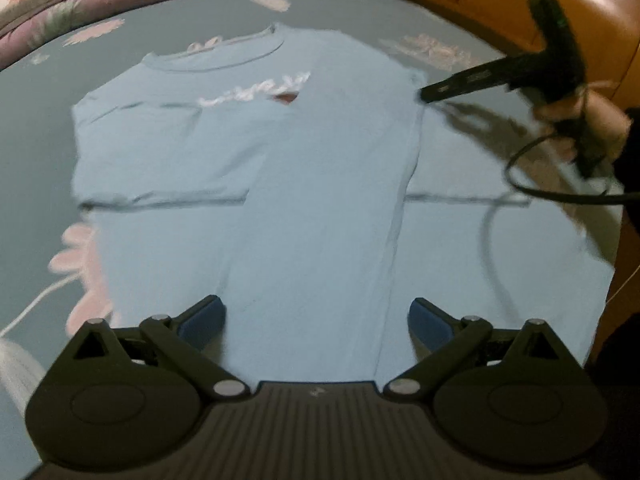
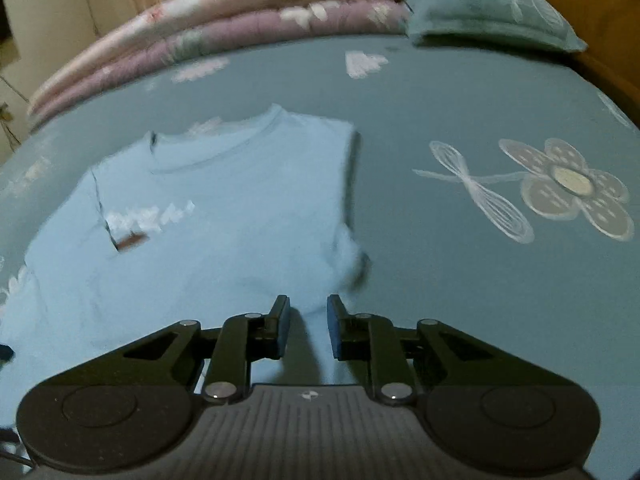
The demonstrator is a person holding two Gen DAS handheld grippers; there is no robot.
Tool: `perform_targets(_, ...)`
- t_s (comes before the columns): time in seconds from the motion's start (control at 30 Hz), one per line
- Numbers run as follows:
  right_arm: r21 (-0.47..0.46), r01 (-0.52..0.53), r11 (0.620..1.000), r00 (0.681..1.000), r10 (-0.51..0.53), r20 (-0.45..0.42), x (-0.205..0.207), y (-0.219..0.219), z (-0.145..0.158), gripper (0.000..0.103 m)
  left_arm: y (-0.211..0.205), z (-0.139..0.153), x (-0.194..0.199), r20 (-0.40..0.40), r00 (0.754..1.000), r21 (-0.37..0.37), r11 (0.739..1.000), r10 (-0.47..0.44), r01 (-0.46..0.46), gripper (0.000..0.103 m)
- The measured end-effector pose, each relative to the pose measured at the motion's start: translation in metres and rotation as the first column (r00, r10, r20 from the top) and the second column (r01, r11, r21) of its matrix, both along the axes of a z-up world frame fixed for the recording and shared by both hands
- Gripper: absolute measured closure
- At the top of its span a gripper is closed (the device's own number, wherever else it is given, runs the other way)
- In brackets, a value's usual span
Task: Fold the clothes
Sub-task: 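Raise the right gripper away from the folded shirt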
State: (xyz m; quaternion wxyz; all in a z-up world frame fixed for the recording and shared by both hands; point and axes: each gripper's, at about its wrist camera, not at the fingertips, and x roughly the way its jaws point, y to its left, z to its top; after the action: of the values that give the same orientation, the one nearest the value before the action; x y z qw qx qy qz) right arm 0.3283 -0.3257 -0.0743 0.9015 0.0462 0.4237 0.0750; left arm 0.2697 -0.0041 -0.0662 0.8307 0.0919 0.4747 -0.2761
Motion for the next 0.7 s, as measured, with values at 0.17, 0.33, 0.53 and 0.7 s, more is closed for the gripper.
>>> perform_targets(0.17, 0.032, -0.102, 0.994, 0.993, 0.1, 0.057, -0.004, 0.016, 0.018, 0.058, -0.008, 0.012, 0.01, 0.014, 1.0, 0.003, 1.0, 0.012, -0.012, 0.004)
perform_targets(0.33, 0.019, -0.199, 0.98, 0.979, 0.198, 0.043, 0.006, 0.04, 0.002, 0.051, -0.021, -0.001, 0.028, -0.01, 0.998, 0.007, 0.998, 0.065, -0.065, 0.004)
perform_targets(0.53, 0.088, -0.212, 0.973, 0.977, 0.21, 0.031, 0.002, 0.023, -0.008, 0.048, -0.007, 0.024, 0.043, 0.038, 0.997, 0.005, 0.998, 0.067, -0.067, 0.004)
perform_targets(0.7, 0.084, -0.241, 0.967, 0.971, 0.239, 0.033, 0.003, 0.034, -0.008, 0.03, -0.002, 0.03, 0.105, 0.113, 0.982, -0.034, 0.988, 0.154, -0.152, 0.004)
